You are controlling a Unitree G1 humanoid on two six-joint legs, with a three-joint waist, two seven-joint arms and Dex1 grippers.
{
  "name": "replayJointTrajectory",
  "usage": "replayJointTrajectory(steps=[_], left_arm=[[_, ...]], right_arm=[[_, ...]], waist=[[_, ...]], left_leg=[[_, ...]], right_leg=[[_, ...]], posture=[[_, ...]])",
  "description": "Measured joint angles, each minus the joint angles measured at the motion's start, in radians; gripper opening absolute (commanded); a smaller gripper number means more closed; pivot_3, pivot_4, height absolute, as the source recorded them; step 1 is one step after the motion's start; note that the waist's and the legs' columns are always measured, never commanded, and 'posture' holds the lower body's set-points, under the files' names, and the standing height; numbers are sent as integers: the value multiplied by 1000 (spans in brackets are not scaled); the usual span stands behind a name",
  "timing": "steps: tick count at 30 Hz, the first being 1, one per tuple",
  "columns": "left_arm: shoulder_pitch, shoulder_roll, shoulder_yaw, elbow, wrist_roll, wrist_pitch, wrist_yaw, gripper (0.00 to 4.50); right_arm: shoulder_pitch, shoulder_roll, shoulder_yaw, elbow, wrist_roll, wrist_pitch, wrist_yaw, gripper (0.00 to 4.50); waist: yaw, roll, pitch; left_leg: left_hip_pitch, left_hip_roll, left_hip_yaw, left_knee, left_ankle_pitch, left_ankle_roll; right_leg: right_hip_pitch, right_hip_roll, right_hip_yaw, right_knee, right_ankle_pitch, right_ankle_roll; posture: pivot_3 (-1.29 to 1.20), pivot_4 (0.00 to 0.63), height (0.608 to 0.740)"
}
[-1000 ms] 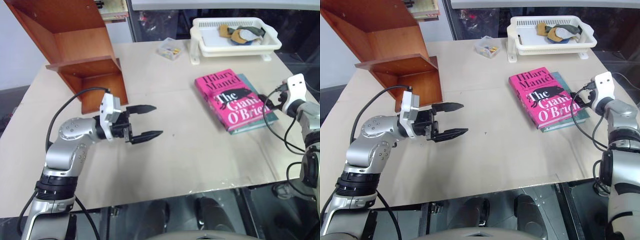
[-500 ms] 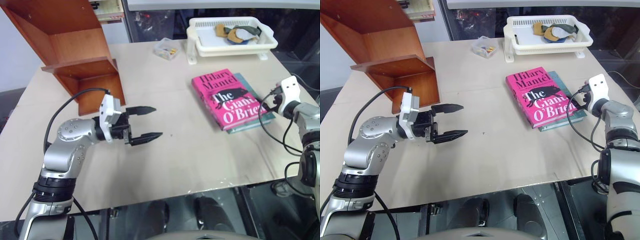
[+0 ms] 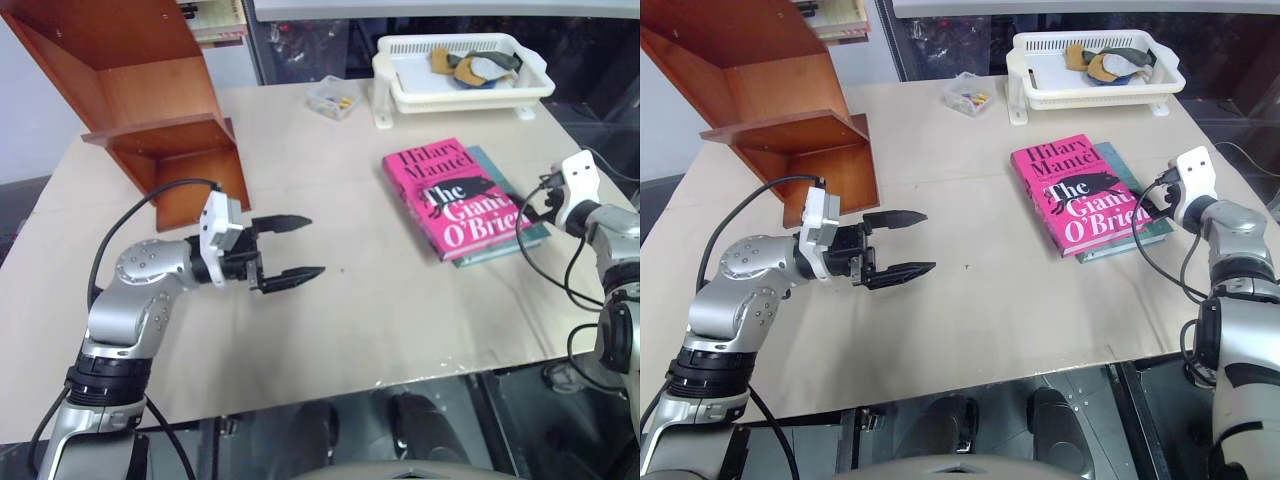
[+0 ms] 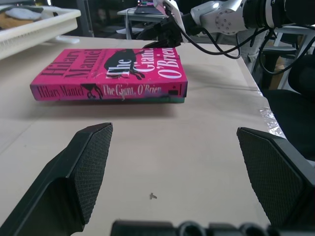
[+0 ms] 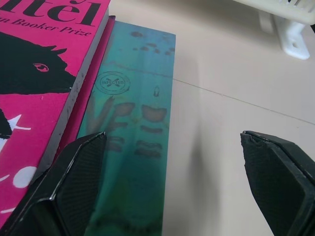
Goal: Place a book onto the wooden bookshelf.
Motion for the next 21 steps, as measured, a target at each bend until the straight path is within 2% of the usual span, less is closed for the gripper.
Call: replayJointTrajectory(steps=[20,21], left_arm=[[6,-2,-1,-8,0,20,30,4466],[-8,-22,-8,-6,0,54,57,4466]], right_arm=[[0,10,1,0,-11,-11,7,4484],[8,-4,-2,-2,-9,-26,1,4484]], waist=[[1,0,0],[1,0,0]], left_leg=[[0,0,0,0,0,0],[0,0,0,0,0,0]], right_leg=[[0,0,0,0,0,0],[0,0,0,0,0,0]], posture=[[0,150,740],[0,150,740]])
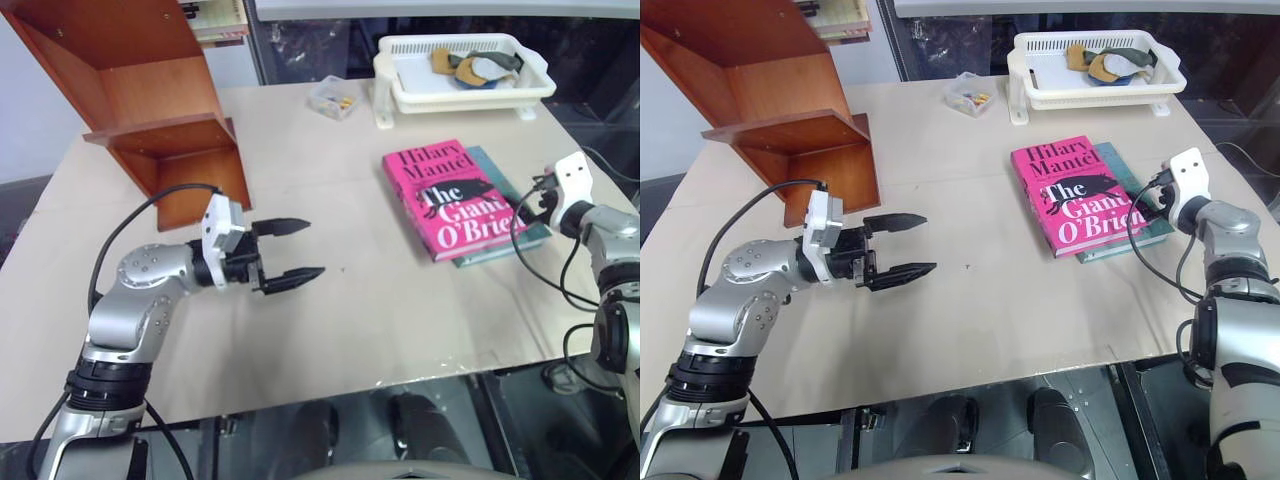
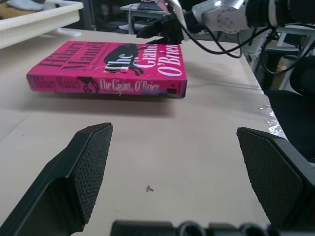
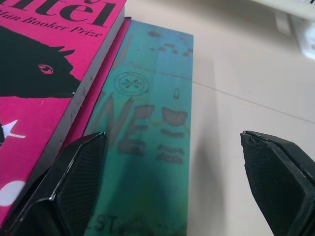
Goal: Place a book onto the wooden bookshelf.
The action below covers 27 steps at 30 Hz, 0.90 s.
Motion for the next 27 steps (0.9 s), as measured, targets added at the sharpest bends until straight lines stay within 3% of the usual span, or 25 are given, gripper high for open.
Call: replayJointTrajectory(steps=[6,11,18,27], left_arm=[[-68,-108,-77,15,6,76,90,4466],[-124,-164,-123,78,58,63,110,4466],[-234,-332,-149,180,85,112,247,4466],[-307,-433,-189,270,130,132,322,4466]], right_arm=[[83,-121,-62,-80,66,-19,52,4484],[252,-167,-128,-269,176,53,166,4484],[809,-199,-350,-1049,542,563,271,4484],[1151,-149,-585,-1629,912,906,210,4484]], waist=[[22,1,1],[21,1,1],[33,3,0],[32,2,0]], left_leg=[[-2,-2,-1,1,0,1],[-1,0,0,0,-1,1],[-2,-1,-2,2,-1,2],[1,-1,-1,3,-1,2]], right_leg=[[0,0,-1,-1,0,0],[0,1,0,0,0,0],[1,-1,-2,1,0,1],[3,4,-1,4,0,2]], posture=[[0,150,740],[0,150,740],[0,150,740],[0,150,740]])
